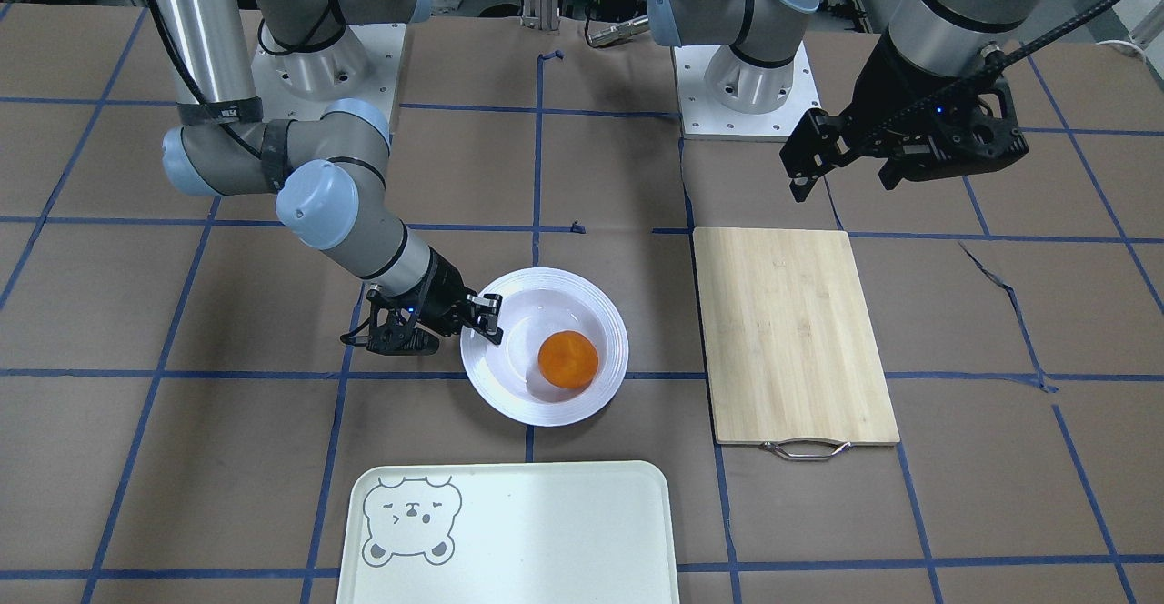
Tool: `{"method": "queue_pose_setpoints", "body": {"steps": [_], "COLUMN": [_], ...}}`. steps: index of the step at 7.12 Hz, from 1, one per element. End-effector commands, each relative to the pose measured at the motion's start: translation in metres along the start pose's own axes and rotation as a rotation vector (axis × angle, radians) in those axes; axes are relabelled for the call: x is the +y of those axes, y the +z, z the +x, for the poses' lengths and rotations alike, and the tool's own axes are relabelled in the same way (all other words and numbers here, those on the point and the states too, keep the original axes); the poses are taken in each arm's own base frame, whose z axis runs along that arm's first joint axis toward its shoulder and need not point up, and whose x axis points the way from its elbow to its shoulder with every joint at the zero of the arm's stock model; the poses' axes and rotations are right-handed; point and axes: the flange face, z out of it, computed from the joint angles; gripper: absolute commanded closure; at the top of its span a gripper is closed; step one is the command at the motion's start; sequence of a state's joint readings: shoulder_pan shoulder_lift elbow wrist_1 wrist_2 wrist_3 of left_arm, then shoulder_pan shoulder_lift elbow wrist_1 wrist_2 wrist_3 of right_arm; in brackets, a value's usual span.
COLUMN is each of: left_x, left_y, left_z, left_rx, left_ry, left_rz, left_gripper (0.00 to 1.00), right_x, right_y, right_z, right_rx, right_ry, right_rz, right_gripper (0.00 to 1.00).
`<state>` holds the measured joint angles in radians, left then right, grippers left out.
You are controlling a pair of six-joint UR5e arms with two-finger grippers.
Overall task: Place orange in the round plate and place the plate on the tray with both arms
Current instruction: 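Slide the plate with the right gripper onto the bear-printed tray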
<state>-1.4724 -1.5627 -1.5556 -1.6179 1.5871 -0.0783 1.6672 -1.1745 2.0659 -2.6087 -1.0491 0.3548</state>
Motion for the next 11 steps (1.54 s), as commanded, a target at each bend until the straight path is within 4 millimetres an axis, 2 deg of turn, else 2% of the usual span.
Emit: {"method": "queue_pose_setpoints", "body": {"steps": [1, 2, 3, 4, 6, 7, 8, 9, 10, 11], "left_x": [0.001, 0.001, 0.002, 0.003, 0.003, 0.003, 0.004, 0.003, 0.003, 0.003], "left_y": [-0.001, -0.004, -0.007, -0.007, -0.009, -0.01, -0.009, -0.01, -0.009, -0.007], "left_z": [0.0, -0.001, -0.002, -0.003, -0.003, -0.003, -0.002, -0.003, -0.002, -0.003], "left_rx": [0.0, -0.004, -0.007, -0.007, -0.007, -0.007, -0.007, -0.006, -0.007, -0.007], "left_ry": [0.0, 0.0, -0.002, -0.002, -0.002, -0.002, 0.0, -0.002, 0.0, -0.002], "left_rz": [0.004, 0.01, 0.017, 0.017, 0.02, 0.021, 0.02, 0.023, 0.021, 0.017], "left_gripper": [0.0, 0.0, 0.0, 0.0, 0.0, 0.0, 0.0, 0.0, 0.0, 0.0], "right_x": [-0.013, -0.02, -0.038, -0.07, -0.159, -0.194, -0.212, -0.216, -0.216, -0.214], "right_y": [-0.013, -0.021, -0.037, -0.054, -0.047, -0.035, -0.021, -0.004, 0.0, 0.005], "right_z": [-0.008, -0.007, -0.009, -0.027, -0.043, -0.046, -0.042, -0.03, -0.026, -0.023], "right_rx": [-0.074, -0.106, -0.136, -0.134, -0.08, -0.079, -0.076, -0.047, -0.027, -0.023], "right_ry": [0.043, 0.066, 0.063, 0.042, 0.016, 0.018, 0.019, 0.031, 0.042, 0.047], "right_rz": [0.008, 0.015, 0.051, 0.1, 0.152, 0.158, 0.155, 0.142, 0.144, 0.135], "right_gripper": [1.0, 1.0, 1.0, 1.0, 1.0, 1.0, 0.99, 0.98, 0.94, 0.86]}}
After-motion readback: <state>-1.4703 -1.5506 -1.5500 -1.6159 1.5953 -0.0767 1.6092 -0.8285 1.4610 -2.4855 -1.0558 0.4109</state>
